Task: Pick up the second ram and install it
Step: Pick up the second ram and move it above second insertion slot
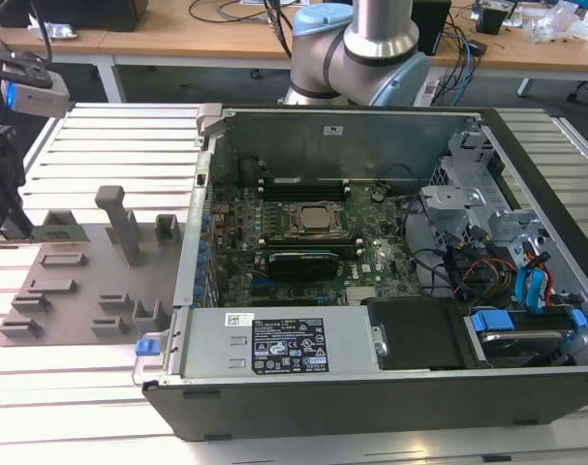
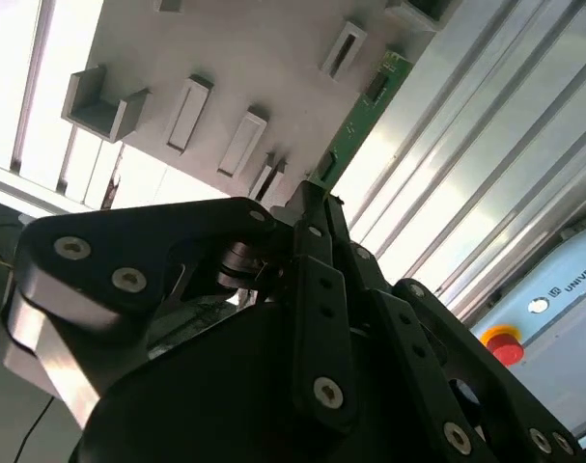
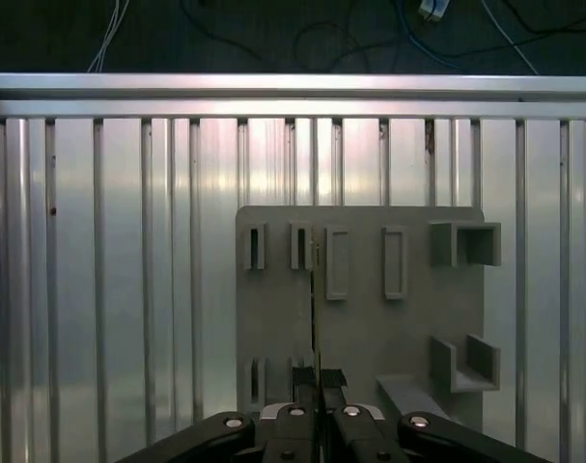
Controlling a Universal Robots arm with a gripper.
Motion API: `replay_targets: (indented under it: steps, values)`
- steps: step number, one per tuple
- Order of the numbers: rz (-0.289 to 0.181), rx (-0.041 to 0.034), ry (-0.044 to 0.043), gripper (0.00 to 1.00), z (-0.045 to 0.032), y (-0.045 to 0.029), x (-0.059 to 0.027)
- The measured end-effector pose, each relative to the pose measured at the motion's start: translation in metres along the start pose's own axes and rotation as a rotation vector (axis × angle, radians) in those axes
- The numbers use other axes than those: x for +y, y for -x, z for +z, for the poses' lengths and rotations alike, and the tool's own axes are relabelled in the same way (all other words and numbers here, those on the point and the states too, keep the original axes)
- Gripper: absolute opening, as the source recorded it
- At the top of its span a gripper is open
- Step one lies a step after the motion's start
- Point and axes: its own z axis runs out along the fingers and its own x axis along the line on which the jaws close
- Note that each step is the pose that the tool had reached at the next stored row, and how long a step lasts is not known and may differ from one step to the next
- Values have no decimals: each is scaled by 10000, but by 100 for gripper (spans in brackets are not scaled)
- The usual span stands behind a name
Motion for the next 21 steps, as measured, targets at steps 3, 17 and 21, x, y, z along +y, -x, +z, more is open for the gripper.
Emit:
replay_targets:
  steps: [3,17,21]
  values:
    - [0,0,0,13,-91,2,0]
    - [0,-1,-1,13,-347,8,2]
    - [0,-1,-1,13,-409,9,2]
